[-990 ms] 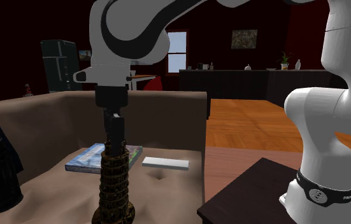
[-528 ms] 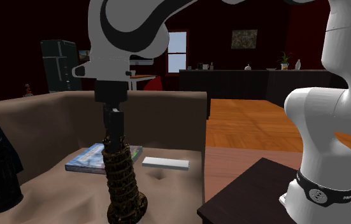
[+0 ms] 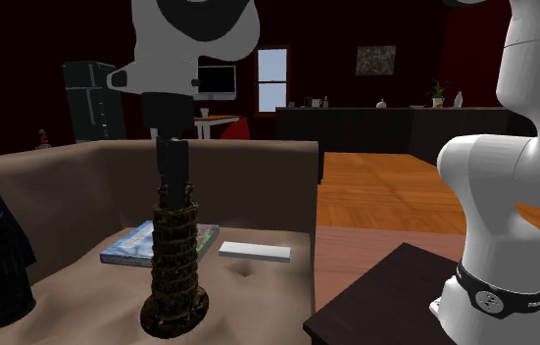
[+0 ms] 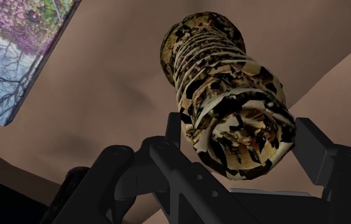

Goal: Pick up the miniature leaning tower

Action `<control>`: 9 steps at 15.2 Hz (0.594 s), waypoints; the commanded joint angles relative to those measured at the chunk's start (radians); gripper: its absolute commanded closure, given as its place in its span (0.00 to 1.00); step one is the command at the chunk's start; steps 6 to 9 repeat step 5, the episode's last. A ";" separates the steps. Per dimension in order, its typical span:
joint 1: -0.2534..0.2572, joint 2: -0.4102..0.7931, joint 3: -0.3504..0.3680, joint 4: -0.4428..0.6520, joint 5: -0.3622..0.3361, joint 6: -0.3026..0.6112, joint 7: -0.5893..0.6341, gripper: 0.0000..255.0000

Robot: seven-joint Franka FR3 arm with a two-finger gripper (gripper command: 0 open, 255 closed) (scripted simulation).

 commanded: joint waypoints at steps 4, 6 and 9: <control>0.001 -0.017 -0.001 0.040 -0.013 -0.052 0.011 1.00; 0.001 -0.017 -0.001 0.040 -0.013 -0.052 0.011 1.00; 0.001 -0.017 -0.001 0.040 -0.013 -0.052 0.011 1.00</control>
